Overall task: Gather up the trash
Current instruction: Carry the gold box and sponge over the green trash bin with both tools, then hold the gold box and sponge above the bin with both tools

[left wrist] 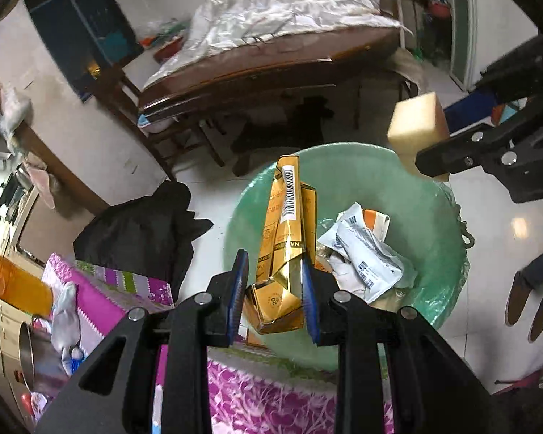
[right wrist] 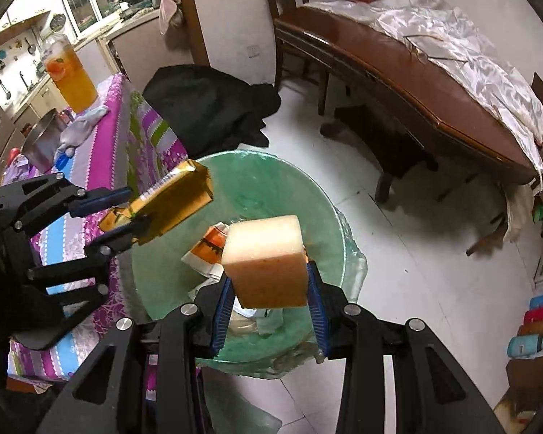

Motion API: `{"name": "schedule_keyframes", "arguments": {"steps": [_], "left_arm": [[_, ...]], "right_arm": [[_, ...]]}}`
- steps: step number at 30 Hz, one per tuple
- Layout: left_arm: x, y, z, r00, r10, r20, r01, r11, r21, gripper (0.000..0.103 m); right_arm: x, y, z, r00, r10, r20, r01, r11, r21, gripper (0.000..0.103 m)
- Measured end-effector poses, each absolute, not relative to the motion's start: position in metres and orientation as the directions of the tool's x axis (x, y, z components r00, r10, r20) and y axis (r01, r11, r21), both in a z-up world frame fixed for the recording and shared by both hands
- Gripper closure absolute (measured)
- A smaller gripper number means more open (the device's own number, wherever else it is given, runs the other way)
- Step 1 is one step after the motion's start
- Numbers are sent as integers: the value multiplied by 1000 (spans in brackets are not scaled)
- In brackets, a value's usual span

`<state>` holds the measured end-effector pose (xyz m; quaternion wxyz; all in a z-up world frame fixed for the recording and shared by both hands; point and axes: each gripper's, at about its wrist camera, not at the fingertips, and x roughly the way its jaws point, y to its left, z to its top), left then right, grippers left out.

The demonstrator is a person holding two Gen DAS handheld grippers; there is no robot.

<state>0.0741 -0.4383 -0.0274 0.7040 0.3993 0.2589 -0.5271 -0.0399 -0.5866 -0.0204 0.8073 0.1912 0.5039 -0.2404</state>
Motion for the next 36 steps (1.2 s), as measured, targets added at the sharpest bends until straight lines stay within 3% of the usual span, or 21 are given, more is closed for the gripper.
{"name": "schedule_keyframes", "arguments": {"steps": [36], "left_arm": [[78, -459, -55, 260, -471, -843, 964, 79, 253, 77]], "right_arm": [[-11, -602, -46, 228, -162, -960, 528, 849, -18, 64]]}}
